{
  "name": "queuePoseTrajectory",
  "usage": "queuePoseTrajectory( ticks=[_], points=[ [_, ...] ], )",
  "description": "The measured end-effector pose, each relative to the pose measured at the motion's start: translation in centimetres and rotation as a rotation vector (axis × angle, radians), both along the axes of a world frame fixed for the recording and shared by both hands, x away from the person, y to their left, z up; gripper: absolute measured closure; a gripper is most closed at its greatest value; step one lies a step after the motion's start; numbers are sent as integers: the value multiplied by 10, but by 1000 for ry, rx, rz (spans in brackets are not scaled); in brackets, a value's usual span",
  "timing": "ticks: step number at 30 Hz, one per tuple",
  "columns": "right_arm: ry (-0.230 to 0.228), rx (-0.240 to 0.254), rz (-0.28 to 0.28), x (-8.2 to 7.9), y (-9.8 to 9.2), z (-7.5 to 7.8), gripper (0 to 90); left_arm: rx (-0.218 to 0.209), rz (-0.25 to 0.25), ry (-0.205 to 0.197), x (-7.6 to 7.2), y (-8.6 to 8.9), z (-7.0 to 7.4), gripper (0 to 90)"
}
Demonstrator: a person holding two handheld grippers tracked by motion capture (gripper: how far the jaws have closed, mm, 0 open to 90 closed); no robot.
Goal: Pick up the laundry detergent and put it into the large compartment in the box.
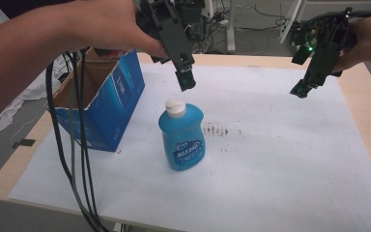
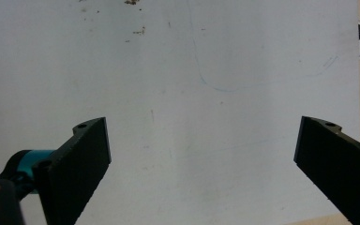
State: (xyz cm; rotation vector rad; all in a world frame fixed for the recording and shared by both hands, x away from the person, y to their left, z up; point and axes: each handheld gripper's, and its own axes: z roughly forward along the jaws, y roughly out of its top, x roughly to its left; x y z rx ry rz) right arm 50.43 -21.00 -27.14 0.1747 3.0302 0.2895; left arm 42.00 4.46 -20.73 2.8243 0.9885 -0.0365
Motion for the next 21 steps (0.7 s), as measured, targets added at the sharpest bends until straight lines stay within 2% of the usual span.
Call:
queuePoseTrajectory(
  ticks=[10, 21],
  points=[
    [-12, 5, 6, -5, -2, 1, 30, -12, 52, -10, -17, -2, -4, 23],
    [-16, 6, 11, -11, -2, 3, 31, -16, 42, 1, -31, -8, -22, 23]
  ],
)
